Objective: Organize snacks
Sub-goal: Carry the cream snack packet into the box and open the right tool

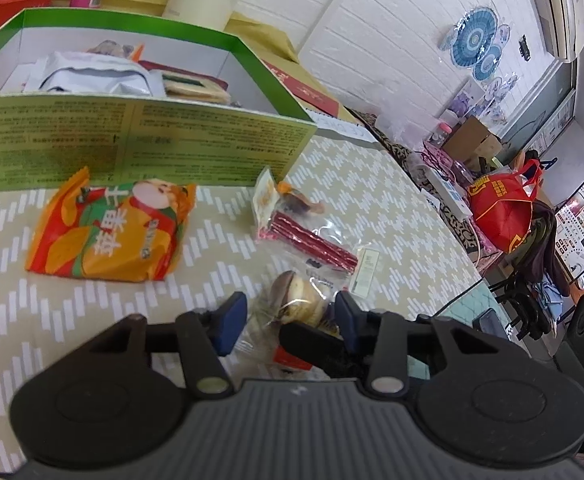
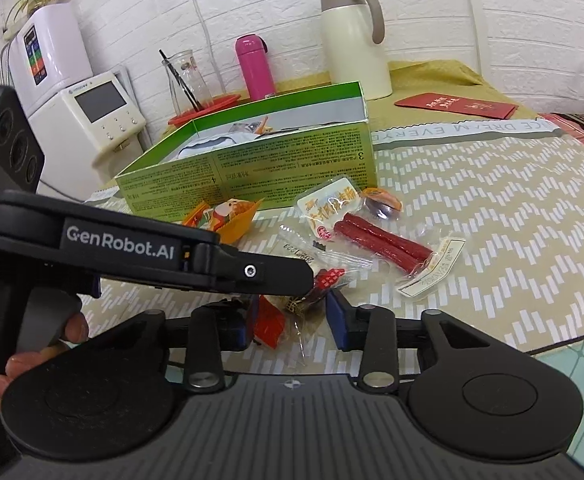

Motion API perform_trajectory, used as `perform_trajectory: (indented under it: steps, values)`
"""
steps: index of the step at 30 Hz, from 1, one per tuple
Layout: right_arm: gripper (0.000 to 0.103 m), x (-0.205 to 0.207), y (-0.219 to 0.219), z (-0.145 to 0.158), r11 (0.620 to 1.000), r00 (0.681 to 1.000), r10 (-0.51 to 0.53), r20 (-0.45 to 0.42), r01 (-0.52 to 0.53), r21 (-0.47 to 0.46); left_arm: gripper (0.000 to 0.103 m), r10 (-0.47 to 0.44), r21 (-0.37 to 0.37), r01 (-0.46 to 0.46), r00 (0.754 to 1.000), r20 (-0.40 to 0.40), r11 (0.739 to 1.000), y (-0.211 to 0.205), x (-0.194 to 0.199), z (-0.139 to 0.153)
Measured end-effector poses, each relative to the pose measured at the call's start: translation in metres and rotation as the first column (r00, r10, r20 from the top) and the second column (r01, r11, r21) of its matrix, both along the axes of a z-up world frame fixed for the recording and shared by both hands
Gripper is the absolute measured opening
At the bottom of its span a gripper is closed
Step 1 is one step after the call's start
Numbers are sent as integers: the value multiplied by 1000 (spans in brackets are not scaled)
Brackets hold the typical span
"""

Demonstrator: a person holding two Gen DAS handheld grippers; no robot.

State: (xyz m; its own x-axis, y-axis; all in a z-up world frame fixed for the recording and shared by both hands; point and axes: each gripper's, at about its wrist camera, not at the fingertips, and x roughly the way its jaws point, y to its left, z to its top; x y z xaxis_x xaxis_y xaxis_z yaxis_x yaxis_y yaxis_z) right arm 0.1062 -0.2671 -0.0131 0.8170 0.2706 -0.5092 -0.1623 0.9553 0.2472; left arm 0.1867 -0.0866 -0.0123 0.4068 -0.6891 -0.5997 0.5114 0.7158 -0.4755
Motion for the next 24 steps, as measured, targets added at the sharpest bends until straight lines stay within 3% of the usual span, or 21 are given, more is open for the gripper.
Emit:
perform_trajectory:
  steps: [6, 12, 19, 24]
  values:
    - [56, -11, 6, 15, 999, 998, 10, 59, -8, -35, 40, 16, -16, -16, 998, 53, 1000, 5, -14, 19]
    - [55, 0, 8, 47, 999, 987, 34, 155, -32, -17, 38, 58, -37, -53, 987, 151, 998, 11, -13, 60]
    - [50, 38, 9, 74, 998, 968, 55, 246, -46, -43, 32, 95, -48, -87, 971, 221, 995, 4, 21, 95]
    - [49, 68, -1, 74, 998, 964, 51, 263, -42, -39, 31, 98, -63, -86, 974, 206, 994, -5, 57, 97]
